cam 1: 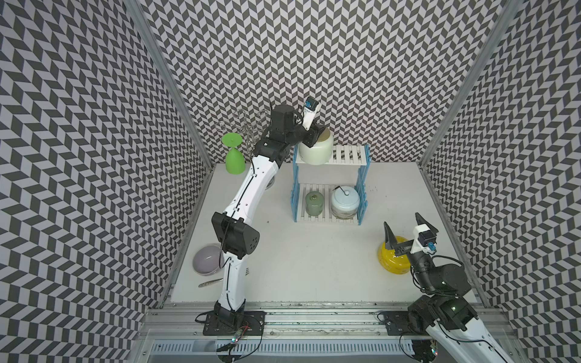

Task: Remove the tea canisters from the shelf
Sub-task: Pick up the tea canister from the shelf.

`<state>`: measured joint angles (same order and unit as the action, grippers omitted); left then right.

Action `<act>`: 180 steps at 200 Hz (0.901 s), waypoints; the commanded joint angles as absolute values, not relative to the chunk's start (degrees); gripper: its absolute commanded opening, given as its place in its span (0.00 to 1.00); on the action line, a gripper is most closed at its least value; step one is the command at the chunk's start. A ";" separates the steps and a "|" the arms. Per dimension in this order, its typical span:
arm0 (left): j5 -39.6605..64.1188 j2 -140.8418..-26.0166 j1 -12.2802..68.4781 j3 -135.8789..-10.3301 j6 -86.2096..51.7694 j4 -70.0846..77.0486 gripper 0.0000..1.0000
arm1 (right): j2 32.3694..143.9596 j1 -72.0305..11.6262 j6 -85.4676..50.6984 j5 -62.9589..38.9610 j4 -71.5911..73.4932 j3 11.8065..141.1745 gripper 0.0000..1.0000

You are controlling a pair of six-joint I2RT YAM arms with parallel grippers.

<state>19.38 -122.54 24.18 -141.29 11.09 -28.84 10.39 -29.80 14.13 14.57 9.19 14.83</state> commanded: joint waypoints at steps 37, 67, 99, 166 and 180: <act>20.03 -123.68 24.92 -140.34 12.92 -32.84 0.30 | 9.23 -29.51 14.06 14.27 11.56 14.24 1.00; 19.80 -123.22 24.90 -140.28 13.05 -33.55 0.16 | 9.20 -29.49 14.06 14.32 11.53 14.24 1.00; 19.78 -122.27 24.94 -139.66 13.10 -33.66 0.00 | 9.14 -29.48 14.12 14.33 11.65 14.15 1.00; 20.77 -119.49 24.86 -139.66 14.66 -26.94 0.00 | 9.32 -29.50 14.15 14.40 11.74 14.06 1.00; 21.13 -118.64 24.87 -139.66 15.09 -24.02 0.00 | 9.41 -29.46 14.15 14.39 11.71 14.04 1.00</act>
